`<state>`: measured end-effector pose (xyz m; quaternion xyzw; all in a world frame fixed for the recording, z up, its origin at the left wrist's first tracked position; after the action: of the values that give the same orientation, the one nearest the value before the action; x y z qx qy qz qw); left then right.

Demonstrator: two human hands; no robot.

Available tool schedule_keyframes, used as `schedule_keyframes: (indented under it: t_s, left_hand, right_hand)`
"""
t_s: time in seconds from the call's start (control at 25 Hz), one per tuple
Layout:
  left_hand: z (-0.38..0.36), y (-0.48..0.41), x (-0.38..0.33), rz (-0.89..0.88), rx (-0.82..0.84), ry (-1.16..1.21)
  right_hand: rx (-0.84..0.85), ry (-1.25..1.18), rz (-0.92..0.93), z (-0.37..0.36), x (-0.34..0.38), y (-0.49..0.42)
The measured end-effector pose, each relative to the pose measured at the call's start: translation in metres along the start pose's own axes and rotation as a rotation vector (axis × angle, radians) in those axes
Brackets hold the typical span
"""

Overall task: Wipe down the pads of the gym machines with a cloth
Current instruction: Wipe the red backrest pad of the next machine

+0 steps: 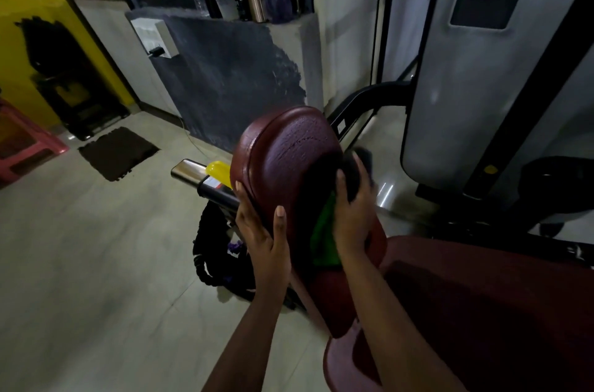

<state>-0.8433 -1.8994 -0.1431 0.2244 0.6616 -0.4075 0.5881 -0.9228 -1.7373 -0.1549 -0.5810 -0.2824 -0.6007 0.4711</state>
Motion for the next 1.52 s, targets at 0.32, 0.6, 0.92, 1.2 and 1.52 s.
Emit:
schedule_keyframes:
  t_s: [0.32,0.6,0.92,1.2,1.52]
  left_hand:
    - [-0.002,-0.002,0.01,0.018,-0.017,-0.025]
    - [-0.005,-0.001,0.004,0.019,0.005,-0.015]
    - [-0.004,-0.001,0.007,-0.002,0.037,-0.034]
    - [-0.005,0.047,0.037,0.057,0.112,-0.148]
    - [-0.011,0.057,0.058,0.03,0.102,-0.2]
  right_hand:
    - [-0.011,0.339,0.16,-0.06,0.07,-0.046]
    - [0.023,0.289,-0.366,-0.023,-0.067,-0.056]
    - [-0.045,0.371,-0.668,0.015,-0.177,0.002]
    - [-0.037,0.15,-0.156,0.008,-0.091,0.036]
    - [-0.102,0.276,-0.351,0.013,-0.161,0.046]
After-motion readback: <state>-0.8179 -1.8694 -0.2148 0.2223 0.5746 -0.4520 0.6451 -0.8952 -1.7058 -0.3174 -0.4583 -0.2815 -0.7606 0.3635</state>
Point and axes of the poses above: each hand's wrist, its own y-axis away from the middle knuckle, its own z-axis out of the back of the hand, x = y × z, the point moved 7 cm from there along -y, towards the middle knuckle, and after that the axes turned 5 degrees about y, right-handed, at the moved point
